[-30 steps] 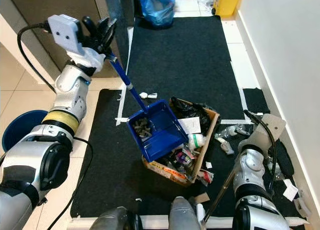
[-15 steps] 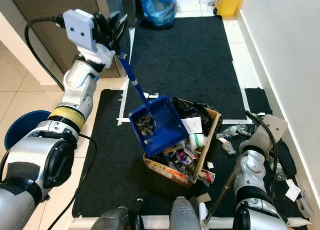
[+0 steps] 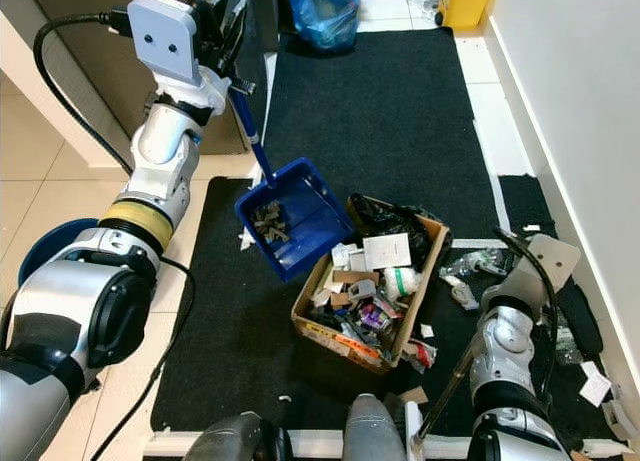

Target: Sweep floor

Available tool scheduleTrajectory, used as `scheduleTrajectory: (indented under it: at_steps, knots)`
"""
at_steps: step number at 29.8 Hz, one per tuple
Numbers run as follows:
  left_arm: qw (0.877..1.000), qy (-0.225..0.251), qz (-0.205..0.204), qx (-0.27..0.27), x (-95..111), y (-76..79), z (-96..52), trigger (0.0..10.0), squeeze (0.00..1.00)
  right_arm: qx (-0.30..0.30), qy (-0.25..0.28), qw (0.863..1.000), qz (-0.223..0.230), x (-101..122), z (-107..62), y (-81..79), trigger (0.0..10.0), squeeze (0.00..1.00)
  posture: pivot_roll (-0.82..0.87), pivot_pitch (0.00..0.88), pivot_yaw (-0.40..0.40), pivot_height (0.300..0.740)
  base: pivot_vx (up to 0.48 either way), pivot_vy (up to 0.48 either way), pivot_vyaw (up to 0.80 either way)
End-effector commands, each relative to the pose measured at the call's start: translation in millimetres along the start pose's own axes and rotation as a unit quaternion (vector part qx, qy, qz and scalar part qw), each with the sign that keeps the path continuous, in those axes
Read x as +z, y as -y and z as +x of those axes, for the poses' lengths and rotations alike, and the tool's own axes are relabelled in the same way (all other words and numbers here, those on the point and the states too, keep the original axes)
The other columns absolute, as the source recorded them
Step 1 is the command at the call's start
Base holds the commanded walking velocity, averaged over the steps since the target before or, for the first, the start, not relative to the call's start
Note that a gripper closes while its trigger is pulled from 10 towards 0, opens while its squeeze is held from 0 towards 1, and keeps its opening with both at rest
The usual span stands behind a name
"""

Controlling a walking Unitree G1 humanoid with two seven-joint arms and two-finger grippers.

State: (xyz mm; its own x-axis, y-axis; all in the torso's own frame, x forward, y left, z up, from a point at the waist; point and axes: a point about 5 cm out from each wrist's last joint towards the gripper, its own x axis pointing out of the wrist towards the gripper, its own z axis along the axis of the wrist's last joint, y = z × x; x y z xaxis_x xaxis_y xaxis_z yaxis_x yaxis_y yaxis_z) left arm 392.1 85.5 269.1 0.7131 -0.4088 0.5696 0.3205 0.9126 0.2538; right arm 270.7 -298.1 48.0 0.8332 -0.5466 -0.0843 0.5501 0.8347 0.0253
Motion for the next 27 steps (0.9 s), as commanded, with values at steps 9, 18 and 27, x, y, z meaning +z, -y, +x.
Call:
scheduleTrajectory:
  at_steps: [9, 18, 27]
  knots:
    - [0.998, 0.055, 0.016, -0.018, 21.8, 11.5, 16.8, 10.0, 0.00, -0.010, -0.050, 0.999, 0.017, -25.8, -16.5, -0.3, 10.0, 0.00, -0.03, 0.143, 0.147, 0.740, 0.000, 0.000, 0.00]
    - [0.996, 0.069, -0.008, -0.049, 27.6, 33.5, 24.9, 10.0, 0.00, 0.005, -0.053, 0.998, 0.018, -31.7, -24.9, -9.5, 10.0, 0.00, -0.05, 0.151, 0.157, 0.740, 0.000, 0.000, 0.00]
    - [0.996, 0.072, -0.013, -0.048, 28.5, 37.7, 26.0, 10.0, 0.00, 0.002, -0.053, 0.999, 0.010, -30.6, -24.4, -6.6, 10.0, 0.00, -0.06, 0.151, 0.157, 0.740, 0.000, 0.000, -0.78]
